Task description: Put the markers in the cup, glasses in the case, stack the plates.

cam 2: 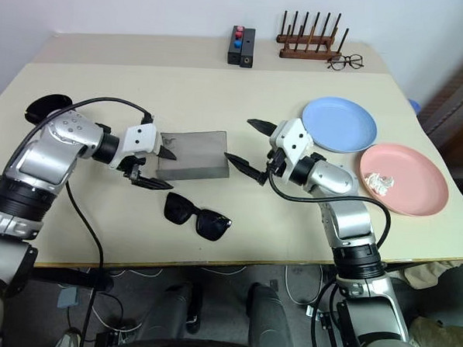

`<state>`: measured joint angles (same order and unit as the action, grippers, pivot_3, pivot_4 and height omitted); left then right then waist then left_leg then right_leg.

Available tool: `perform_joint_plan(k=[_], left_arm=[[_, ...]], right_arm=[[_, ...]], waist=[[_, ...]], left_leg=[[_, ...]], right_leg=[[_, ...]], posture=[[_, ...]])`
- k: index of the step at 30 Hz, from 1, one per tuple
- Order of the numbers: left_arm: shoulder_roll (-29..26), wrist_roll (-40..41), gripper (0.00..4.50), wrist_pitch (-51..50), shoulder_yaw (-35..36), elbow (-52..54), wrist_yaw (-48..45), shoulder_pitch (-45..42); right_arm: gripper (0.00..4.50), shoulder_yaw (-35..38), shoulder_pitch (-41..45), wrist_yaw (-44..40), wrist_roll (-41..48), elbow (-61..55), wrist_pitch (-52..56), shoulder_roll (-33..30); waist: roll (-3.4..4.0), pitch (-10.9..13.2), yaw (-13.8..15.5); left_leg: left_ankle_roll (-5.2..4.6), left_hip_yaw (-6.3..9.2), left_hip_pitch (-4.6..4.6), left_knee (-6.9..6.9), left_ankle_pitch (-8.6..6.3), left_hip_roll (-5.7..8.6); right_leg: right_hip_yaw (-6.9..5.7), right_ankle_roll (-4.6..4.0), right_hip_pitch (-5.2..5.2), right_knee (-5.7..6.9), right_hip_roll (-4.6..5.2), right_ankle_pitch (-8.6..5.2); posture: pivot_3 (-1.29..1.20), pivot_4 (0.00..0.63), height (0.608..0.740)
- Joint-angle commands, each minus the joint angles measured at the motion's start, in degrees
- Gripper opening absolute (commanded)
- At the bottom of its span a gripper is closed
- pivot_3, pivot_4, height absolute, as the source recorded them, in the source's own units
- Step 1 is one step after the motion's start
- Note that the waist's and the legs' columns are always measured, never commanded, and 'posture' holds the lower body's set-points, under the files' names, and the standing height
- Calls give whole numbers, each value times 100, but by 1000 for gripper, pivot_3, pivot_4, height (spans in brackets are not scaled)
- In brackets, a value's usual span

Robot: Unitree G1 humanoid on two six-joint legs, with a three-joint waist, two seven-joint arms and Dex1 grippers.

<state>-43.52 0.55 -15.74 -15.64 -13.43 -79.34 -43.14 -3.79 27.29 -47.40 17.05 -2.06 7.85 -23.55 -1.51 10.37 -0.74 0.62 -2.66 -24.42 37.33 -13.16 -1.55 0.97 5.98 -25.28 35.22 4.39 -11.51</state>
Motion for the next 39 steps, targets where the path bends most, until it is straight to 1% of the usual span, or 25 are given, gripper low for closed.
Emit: perform_joint_plan(k=[1,11,12,13,18,28,36,39], left_arm=[[-50,-152,3783,-44,-104,84,24,-150],[79,-501,3783,-264,-392,-72,260,-219],[113,-537,3296,-287,-406,-118,303,-252],[139,-550,2956,-312,-412,-140,312,-274],[187,-575,423,-402,-414,-126,330,-313],[45,-516,423,-404,-327,-49,276,-198],[-401,-344,423,-259,-149,209,80,126],[-440,-349,423,-195,-138,154,149,147]], right_arm=[[4500,69,10,37,43,-257,-84,9],[4500,64,-25,93,55,-336,-50,11],[4500,71,-35,98,58,-347,-45,5],[4500,76,-47,103,61,-361,-38,0],[4500,81,-105,135,65,-431,-9,-13],[4500,78,-95,122,59,-379,-29,-7],[4500,43,2,82,49,-270,-65,32],[4500,27,24,68,41,-228,-86,50]], waist=[[0,0,5],[0,0,10],[0,0,9],[0,0,6],[0,0,2],[0,0,3],[0,0,-4],[0,0,-3]], left_leg=[[0,0,0,0,0,0],[0,0,0,1,0,0],[0,0,0,1,0,0],[0,0,0,1,0,0],[0,0,0,1,0,0],[0,1,0,1,0,0],[0,1,1,0,0,0],[0,1,1,0,0,0]], right_leg=[[0,0,0,0,0,0],[0,-1,0,1,0,0],[0,0,0,1,0,0],[0,2,0,1,0,1],[0,5,0,1,0,3],[0,5,0,2,0,2],[0,3,0,3,0,2],[0,3,0,3,0,2]], posture=[[0,150,740],[0,150,740],[0,150,740],[0,150,740],[0,150,740],[0,150,740],[0,150,740],[0,150,740]])
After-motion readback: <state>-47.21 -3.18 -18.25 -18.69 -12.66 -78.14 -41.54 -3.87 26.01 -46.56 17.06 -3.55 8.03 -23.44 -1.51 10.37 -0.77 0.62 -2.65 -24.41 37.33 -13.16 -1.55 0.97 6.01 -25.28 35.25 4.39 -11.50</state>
